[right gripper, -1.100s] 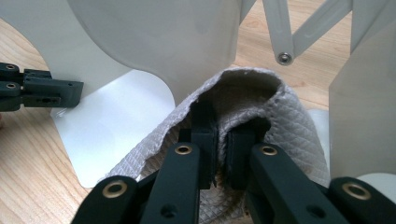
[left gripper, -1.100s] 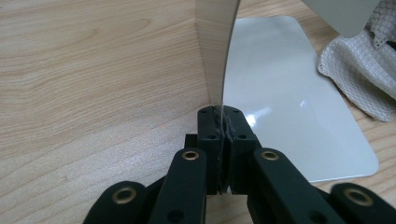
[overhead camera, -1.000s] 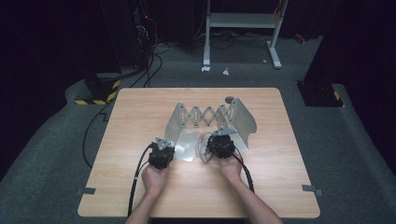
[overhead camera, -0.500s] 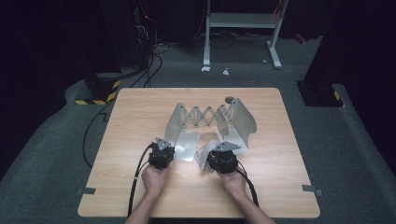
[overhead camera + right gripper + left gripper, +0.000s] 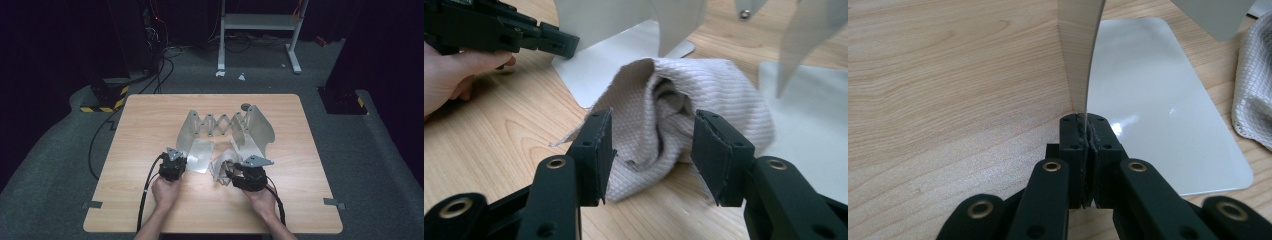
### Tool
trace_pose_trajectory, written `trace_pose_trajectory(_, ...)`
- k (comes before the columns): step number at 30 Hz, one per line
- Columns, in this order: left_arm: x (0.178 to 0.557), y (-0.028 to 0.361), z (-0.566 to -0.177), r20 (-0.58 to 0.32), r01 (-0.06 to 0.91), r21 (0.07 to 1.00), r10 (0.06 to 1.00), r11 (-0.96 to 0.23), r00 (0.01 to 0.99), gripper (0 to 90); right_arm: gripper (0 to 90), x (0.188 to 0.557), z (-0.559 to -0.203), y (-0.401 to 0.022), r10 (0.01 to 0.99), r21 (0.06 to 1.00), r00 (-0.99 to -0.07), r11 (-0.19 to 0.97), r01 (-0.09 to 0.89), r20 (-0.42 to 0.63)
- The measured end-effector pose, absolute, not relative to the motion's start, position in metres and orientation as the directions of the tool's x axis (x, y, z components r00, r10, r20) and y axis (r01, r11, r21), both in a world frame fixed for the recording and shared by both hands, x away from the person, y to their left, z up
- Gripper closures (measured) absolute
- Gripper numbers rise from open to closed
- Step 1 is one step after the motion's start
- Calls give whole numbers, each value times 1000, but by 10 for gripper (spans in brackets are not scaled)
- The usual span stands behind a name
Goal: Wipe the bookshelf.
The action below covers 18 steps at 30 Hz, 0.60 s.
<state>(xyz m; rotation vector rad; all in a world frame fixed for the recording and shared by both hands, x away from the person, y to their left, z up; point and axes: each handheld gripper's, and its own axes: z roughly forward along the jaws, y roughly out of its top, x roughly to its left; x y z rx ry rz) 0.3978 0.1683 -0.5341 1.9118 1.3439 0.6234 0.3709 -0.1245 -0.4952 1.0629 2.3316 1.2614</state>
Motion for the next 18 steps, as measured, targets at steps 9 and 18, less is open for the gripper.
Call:
trace_pose_trajectory(9, 398, 168, -534, -10, 597, 775, 939, -210, 343, 857, 511, 377, -490, -168, 766, 829, -631, 272, 489, 121)
trace_pose_trajectory(18, 398, 169, -534, -17, 600, 772, 936, -211, 351, 780, 595, 399, -492, -200, 838, 835, -534, 214, 507, 110)
